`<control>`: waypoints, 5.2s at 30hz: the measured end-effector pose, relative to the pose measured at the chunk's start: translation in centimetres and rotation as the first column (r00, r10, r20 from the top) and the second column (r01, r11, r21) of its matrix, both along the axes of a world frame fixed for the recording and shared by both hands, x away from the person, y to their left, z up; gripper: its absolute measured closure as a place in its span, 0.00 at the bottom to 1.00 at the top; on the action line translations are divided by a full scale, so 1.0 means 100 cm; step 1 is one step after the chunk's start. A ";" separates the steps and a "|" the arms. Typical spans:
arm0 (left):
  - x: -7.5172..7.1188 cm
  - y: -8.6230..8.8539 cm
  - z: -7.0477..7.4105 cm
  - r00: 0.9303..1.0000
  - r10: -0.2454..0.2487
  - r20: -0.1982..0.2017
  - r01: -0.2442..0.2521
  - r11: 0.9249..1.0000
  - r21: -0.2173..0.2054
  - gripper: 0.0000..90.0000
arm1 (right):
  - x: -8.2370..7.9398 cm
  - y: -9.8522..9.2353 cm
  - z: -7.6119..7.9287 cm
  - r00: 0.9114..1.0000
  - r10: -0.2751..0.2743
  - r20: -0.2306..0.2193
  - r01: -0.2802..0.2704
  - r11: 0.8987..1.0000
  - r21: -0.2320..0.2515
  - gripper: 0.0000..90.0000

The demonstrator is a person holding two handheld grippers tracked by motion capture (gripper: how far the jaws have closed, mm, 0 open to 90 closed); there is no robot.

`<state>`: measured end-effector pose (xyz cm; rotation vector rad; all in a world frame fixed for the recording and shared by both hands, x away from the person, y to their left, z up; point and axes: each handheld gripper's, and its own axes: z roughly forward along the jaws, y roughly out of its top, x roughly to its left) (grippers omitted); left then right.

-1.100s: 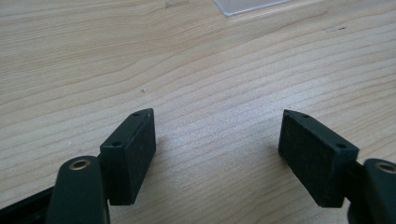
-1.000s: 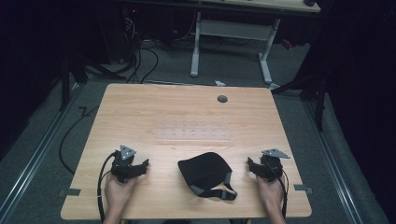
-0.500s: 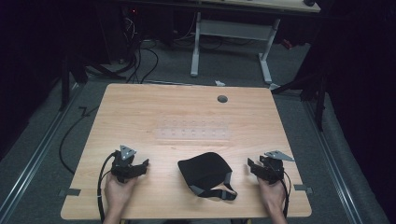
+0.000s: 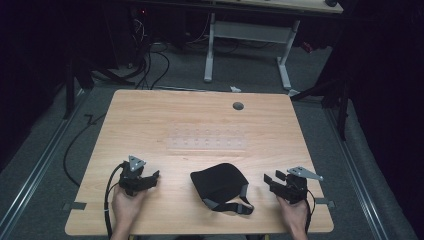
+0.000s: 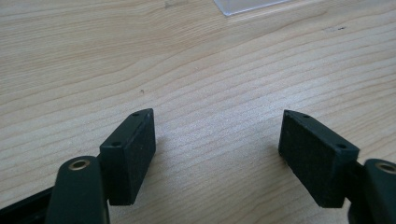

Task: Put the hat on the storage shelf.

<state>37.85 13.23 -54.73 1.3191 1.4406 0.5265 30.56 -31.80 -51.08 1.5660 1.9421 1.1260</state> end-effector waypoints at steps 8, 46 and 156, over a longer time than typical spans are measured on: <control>0.000 0.000 0.000 1.000 0.000 0.000 0.000 1.000 0.000 0.31 | -0.008 0.015 0.012 0.997 0.069 0.025 -0.069 0.998 -0.001 0.47; 0.000 0.000 0.000 1.000 -0.002 -0.001 0.002 1.000 -0.001 0.31 | -0.005 0.067 0.014 0.966 0.258 0.000 -0.258 0.965 0.048 0.40; -0.029 -0.030 0.032 0.960 -0.271 0.064 0.273 0.962 -0.020 0.43 | 0.013 0.064 0.033 0.923 0.384 0.006 -0.375 0.899 0.227 0.95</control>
